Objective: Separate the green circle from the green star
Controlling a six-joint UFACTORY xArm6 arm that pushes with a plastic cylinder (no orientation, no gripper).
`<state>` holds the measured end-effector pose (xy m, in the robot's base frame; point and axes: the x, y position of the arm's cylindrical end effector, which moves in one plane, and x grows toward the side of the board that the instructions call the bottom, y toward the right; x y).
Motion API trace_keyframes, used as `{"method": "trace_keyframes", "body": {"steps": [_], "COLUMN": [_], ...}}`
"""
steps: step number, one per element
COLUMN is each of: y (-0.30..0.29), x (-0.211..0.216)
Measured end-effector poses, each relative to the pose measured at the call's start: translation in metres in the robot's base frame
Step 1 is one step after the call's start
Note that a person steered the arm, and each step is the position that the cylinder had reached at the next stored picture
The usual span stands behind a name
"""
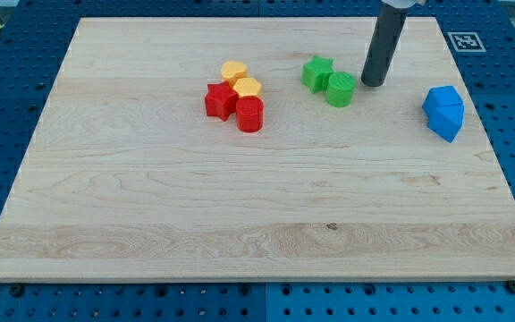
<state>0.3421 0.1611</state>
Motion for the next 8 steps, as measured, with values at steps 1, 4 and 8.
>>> {"method": "trace_keyframes", "body": {"steps": [1, 4, 8], "y": [-0.005, -0.036, -0.065], "x": [0.000, 0.005, -0.013]}}
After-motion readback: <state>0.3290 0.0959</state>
